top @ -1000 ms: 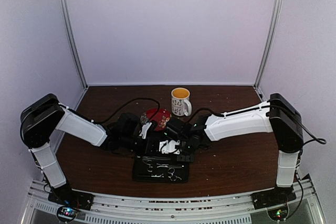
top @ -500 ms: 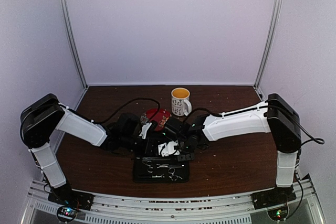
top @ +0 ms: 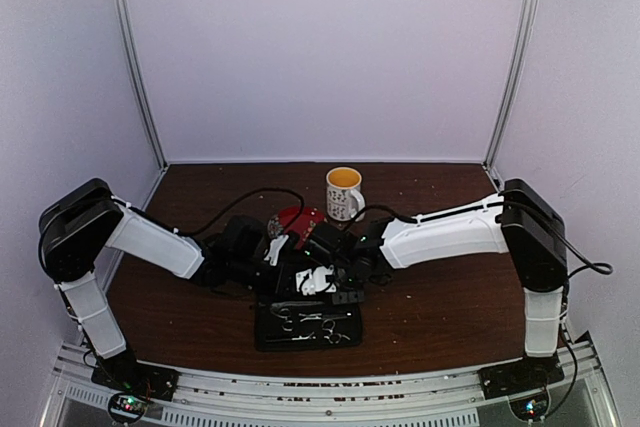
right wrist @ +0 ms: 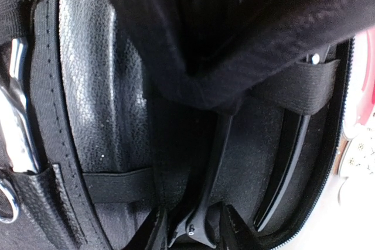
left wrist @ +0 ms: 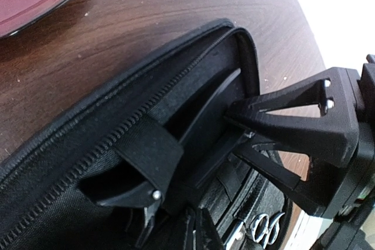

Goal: Sort the hair-cutting tools

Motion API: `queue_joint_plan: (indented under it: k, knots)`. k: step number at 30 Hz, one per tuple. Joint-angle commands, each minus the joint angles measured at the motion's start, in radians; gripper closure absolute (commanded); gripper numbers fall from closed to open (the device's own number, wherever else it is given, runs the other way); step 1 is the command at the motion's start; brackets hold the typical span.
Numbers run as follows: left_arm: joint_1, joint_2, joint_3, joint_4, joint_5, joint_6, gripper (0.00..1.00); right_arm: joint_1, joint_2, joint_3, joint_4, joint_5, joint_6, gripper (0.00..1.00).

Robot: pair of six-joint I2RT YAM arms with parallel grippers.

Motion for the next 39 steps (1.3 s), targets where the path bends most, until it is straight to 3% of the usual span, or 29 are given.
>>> queue_joint_plan:
  k: [1, 16, 29, 39]
  knots:
    - [-0.011, -0.023, 0.003, 0.067, 0.053, 0.003, 1.00, -0.010, 0.019, -0.037, 0.158, -0.020, -0.035, 0.67]
    - [-0.005, -0.042, -0.016, 0.077, 0.042, 0.006, 1.00, -0.075, 0.006, 0.008, 0.102, -0.249, 0.043, 0.57]
    - [0.018, -0.060, -0.036, 0.099, 0.050, 0.011, 1.00, -0.076, -0.138, -0.114, 0.163, -0.153, 0.013, 0.54]
    - [0.030, -0.052, -0.034, 0.105, 0.073, 0.018, 1.00, -0.075, -0.130, -0.094, 0.138, -0.152, 0.014, 0.54]
